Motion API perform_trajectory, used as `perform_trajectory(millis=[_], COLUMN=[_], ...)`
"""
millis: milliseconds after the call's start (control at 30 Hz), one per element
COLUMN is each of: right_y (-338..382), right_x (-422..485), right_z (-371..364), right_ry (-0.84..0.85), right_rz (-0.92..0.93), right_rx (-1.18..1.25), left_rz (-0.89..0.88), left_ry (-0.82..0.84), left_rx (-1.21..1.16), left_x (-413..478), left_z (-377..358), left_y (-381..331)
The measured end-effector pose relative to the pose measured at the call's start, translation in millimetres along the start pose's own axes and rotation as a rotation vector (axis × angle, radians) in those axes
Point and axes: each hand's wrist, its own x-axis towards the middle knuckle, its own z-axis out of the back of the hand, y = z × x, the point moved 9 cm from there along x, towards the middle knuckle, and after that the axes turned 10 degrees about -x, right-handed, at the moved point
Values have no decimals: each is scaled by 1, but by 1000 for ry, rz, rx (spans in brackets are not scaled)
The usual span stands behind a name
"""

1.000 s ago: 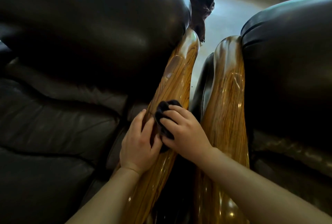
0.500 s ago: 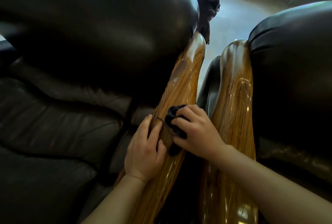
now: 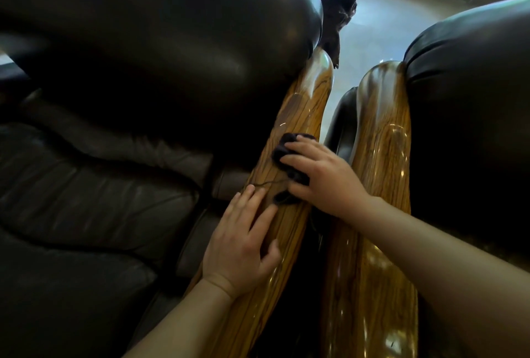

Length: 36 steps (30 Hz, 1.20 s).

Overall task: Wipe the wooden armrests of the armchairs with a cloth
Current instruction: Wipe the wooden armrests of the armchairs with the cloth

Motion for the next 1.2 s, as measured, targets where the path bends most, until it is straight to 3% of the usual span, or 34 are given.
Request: perform_trajectory(millis=[100, 267, 333, 433, 500, 633, 767, 833, 1033, 1200], right_y=[-8, 24, -1, -50, -62, -31, 16, 14, -53, -117], right_x=[11, -20, -8, 25, 51, 76, 37, 32, 98, 122], right_z=[5, 4, 11, 18, 16, -2, -6, -10, -7, -11], right_ry=[-59, -95, -160, -271, -277, -73, -13, 36, -25, -64], right_rz=[-203, 96, -49, -447, -512, -313, 0, 73, -222, -516], right_rx=[70, 4, 15, 177, 227, 47, -9, -58, -103, 77], left_rz=[15, 22, 23, 33, 39, 49, 48, 47, 49, 42], left_ry=[-12, -19, -20, -25, -25, -19, -10, -11, -31, -48], left_rx=[-10, -34, -47, -74, -73, -71, -60, -49, -95, -108], left_x=[0, 1, 1, 1, 2, 2, 1, 1, 2, 1], left_z=[1, 2, 2, 2, 2, 3, 2, 1, 2, 3], left_y=[2, 4, 4, 5, 6, 6, 6, 6, 6, 6])
